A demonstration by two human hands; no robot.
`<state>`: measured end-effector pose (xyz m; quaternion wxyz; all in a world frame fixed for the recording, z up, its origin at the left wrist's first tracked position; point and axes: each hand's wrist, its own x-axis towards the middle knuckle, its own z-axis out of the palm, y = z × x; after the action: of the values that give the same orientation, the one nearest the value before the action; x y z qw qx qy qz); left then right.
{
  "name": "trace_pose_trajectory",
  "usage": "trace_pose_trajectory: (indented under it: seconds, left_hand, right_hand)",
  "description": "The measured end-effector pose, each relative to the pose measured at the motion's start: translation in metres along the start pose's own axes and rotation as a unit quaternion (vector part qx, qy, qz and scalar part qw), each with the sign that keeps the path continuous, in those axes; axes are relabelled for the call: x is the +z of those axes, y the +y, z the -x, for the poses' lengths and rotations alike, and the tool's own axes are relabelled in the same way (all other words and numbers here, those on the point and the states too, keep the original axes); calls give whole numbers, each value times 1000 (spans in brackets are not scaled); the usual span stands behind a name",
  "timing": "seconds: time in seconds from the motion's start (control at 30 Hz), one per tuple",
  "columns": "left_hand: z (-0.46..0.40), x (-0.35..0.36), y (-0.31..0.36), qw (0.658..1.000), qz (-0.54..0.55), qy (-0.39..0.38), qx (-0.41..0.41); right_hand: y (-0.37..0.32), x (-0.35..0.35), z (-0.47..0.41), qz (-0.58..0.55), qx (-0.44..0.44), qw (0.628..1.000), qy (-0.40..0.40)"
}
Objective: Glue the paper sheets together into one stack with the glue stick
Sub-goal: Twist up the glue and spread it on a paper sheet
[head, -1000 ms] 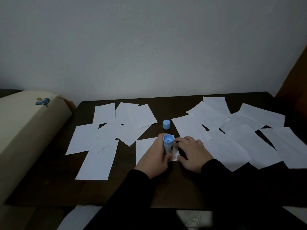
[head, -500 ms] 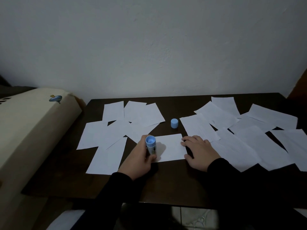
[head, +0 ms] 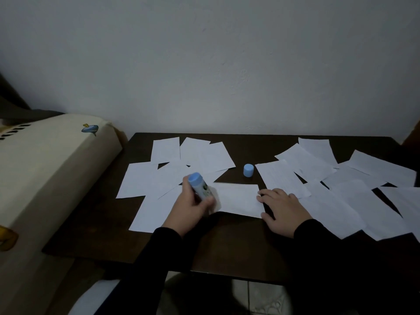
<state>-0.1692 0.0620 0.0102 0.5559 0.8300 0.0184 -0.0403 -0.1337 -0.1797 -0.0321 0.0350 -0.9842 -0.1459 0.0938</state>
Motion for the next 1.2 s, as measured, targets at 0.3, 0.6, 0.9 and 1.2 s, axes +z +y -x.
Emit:
trace_pose_trajectory:
  seconds: [0.3, 0.6, 0.9, 1.2]
  left_hand:
    - [4, -10, 11, 982, 140, 122, 26]
    - [-5, 10, 20, 995, 46, 87, 26]
    - [-12, 31, 17, 999, 4, 20, 25]
    - [-5, 51, 9, 984, -154, -71, 61]
  right_hand:
    - [-20, -10, -4, 56, -1, 998, 33]
    - [-29, -9, -34, 50, -15, 996, -72]
    - [-36, 3, -5, 60, 44, 997, 35]
    - [-7, 18, 1, 9, -29, 999, -32]
